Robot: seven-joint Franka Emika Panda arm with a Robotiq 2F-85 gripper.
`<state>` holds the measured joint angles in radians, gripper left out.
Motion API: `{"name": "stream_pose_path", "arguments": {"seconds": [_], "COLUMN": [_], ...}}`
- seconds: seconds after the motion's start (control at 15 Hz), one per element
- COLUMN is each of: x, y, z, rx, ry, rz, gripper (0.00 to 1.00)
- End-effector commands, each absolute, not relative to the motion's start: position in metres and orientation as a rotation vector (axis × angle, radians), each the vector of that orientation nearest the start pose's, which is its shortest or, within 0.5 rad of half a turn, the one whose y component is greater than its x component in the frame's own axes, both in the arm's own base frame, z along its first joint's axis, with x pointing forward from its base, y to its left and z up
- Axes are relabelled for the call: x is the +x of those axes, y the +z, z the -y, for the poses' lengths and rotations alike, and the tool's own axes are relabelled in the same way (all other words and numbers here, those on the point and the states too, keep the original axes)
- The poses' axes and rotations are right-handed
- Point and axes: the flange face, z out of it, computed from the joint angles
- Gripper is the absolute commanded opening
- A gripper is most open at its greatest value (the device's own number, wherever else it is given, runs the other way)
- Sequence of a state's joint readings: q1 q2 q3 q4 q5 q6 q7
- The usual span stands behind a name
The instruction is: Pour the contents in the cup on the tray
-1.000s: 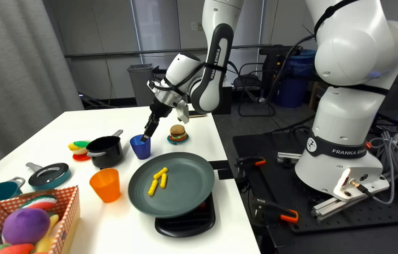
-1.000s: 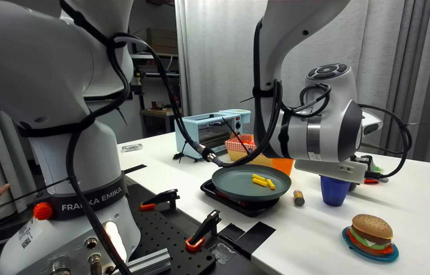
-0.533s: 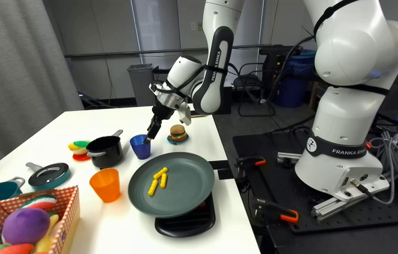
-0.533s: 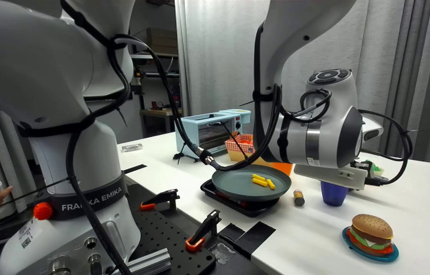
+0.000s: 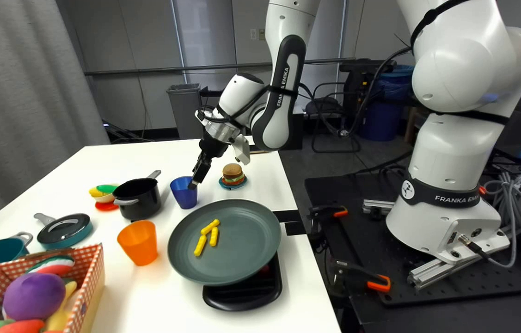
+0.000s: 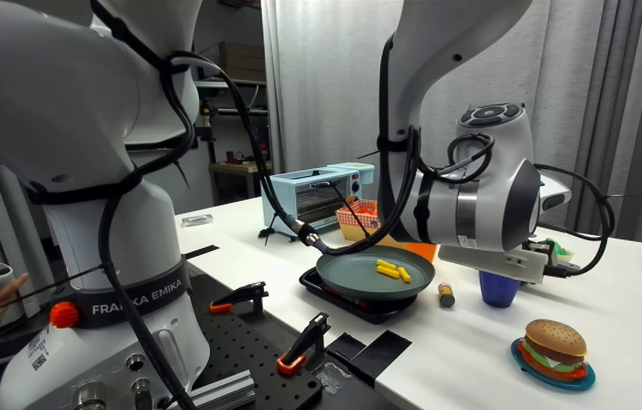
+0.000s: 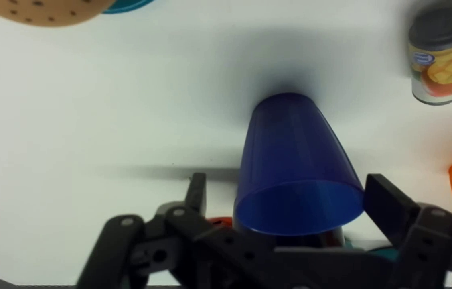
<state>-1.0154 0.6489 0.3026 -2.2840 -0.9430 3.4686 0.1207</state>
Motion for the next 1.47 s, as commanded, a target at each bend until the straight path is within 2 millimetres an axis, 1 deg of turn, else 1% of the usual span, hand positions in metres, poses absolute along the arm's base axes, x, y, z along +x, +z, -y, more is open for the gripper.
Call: {"name": "stream_pose_path", "arguments": {"seconds": [0.0,0.27,0.47,0.8,1.2,1.33,1.4], "x": [0.457,0.461,0.467,0.476,0.48,0.481,0.481], "y": [0.14,0.131,0.129,0.133,0.134,0.133,0.133], "z": [0.256,0.247,0.243,0.244,0.249,0.251,0.251], "rx": [-2.985,-2.968,-2.959,-2.959,-2.973,-2.974,-2.974], "ry": [-0.922,-0.906,-0.909,-0.924,-0.919,-0.922,-0.923], "rz": [0.108,0.128,0.148,0.168,0.167,0.164,0.164], "gripper": [1.0,1.0,1.0,1.0,0.99,0.75,0.69]}}
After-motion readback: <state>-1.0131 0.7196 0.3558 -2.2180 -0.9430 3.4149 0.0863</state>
